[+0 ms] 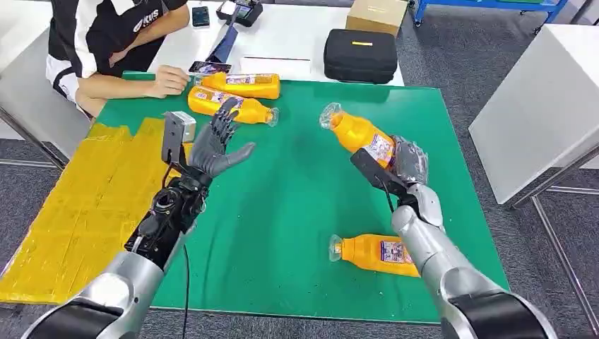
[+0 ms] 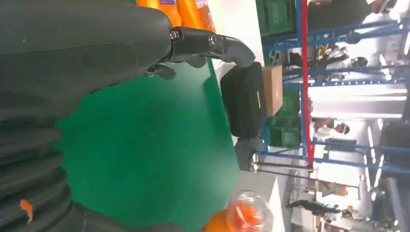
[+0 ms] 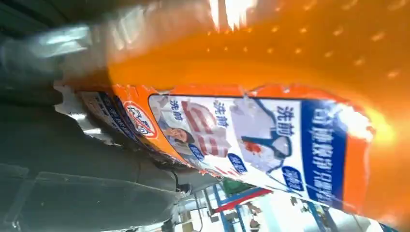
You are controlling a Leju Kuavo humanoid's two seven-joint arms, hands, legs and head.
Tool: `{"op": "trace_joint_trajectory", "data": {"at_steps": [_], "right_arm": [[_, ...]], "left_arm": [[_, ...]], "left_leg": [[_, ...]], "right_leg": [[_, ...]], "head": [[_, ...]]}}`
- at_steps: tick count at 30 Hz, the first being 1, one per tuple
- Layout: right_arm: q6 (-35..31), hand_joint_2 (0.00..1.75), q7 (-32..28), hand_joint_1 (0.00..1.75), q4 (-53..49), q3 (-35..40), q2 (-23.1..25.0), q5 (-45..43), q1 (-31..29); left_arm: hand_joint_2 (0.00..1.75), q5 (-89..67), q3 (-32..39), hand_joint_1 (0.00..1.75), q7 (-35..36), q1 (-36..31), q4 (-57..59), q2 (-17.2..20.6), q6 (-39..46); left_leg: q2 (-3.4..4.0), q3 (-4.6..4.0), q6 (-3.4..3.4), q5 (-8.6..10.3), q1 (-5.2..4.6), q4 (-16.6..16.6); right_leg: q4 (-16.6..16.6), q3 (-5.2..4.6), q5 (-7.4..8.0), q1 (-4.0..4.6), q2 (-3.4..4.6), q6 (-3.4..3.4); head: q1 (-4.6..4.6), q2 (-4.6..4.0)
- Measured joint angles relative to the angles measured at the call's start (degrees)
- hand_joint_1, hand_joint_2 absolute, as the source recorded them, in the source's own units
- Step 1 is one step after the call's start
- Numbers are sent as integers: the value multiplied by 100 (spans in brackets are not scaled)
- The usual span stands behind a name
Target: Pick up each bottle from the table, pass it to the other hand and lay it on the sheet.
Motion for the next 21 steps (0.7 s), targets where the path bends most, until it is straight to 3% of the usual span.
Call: {"op": "trace_joint_trajectory", "data": {"at_steps": [6,21], "right_arm": [[-30,175,-1077,175,-74,-520,308,-745,180],[249,175,-1256,175,-52,-804,831,-994,237]], "left_arm": [[175,-251,-365,0,-177,22,0,-87,-61],[175,-413,-828,0,-262,20,0,-302,-44]], "left_leg": [[1,-3,0,-1,-2,0],[2,-6,0,-1,-2,0]], "right_leg": [[0,-2,2,-3,3,2],[0,-7,2,-1,3,2]], "head": [[0,0],[2,0]]}}
